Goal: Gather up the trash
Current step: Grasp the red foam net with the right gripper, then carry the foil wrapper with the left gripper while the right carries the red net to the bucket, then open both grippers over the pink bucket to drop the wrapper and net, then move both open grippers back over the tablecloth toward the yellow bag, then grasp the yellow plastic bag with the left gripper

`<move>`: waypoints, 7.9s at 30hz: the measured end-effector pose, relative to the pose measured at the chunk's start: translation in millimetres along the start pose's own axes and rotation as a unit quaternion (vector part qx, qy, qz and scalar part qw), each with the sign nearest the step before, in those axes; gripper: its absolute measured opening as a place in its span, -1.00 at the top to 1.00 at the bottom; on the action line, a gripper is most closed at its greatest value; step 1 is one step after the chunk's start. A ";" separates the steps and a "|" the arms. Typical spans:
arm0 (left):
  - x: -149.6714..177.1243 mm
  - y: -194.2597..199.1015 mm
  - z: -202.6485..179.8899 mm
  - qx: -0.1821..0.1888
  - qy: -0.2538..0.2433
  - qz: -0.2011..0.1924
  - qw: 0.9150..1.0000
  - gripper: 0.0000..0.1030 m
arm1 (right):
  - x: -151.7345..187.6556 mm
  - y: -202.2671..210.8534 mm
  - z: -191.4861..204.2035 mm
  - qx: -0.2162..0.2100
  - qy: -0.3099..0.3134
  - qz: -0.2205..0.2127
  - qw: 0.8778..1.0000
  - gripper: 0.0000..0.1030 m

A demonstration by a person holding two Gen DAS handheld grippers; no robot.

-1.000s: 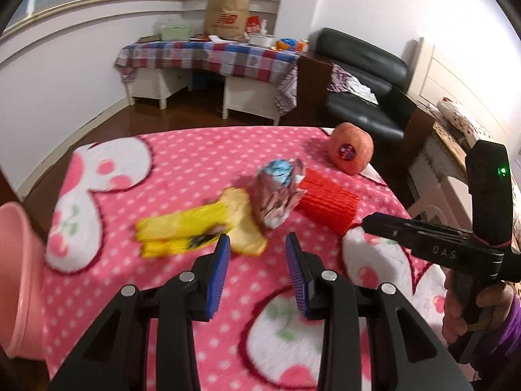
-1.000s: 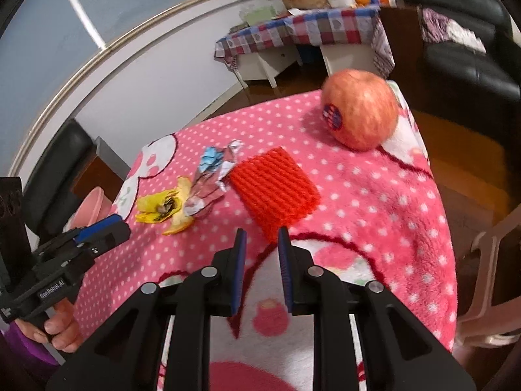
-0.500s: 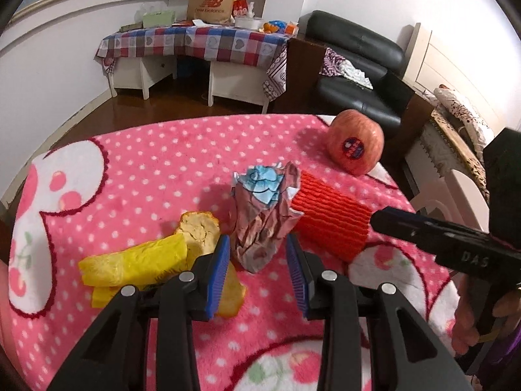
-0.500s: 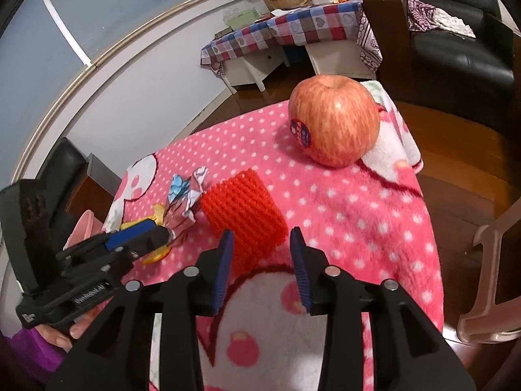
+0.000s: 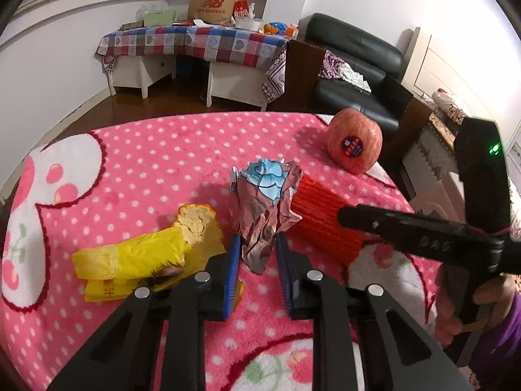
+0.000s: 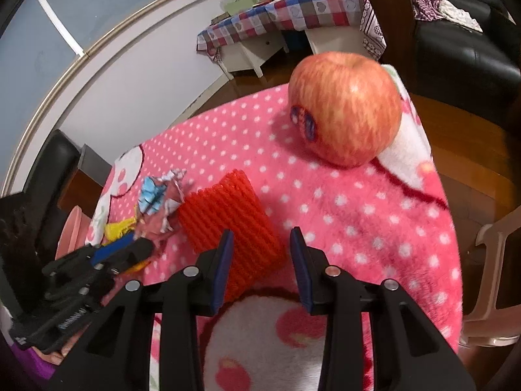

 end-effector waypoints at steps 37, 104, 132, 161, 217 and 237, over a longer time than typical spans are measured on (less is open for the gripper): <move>39.4 121.6 -20.8 -0.030 0.018 -0.102 0.994 0.60 | 33.2 100.6 44.5 -0.036 0.052 -0.106 0.992 0.74; 142.0 284.3 172.9 -0.273 0.236 -0.191 0.913 0.59 | 53.7 36.8 400.8 -0.175 0.328 -0.051 0.927 0.74; 146.8 291.6 178.1 -0.282 0.252 -0.200 0.904 0.48 | 50.6 23.4 402.4 -0.194 0.300 -0.023 0.934 0.69; 136.4 290.2 138.1 -0.261 0.216 -0.201 0.919 0.41 | 65.6 54.7 367.0 -0.206 0.300 -0.045 0.930 0.36; -9.1 48.0 108.3 -0.007 0.003 0.011 1.000 0.10 | 31.3 31.6 102.8 -0.032 0.098 -0.047 0.994 0.36; 34.6 71.5 77.1 0.030 -0.010 0.014 0.999 0.38 | 34.7 22.2 105.2 -0.042 0.091 -0.033 0.994 0.36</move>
Point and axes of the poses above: each gripper's, at about its wrist camera, not at the fingertips, and y roughly against the way its jaws point, z to its left, x to its underside, the point moved 1 cm from there along -y, roughly the way its jaws point, and after that the axes turned 14 degrees about x, right-handed, at the moved point
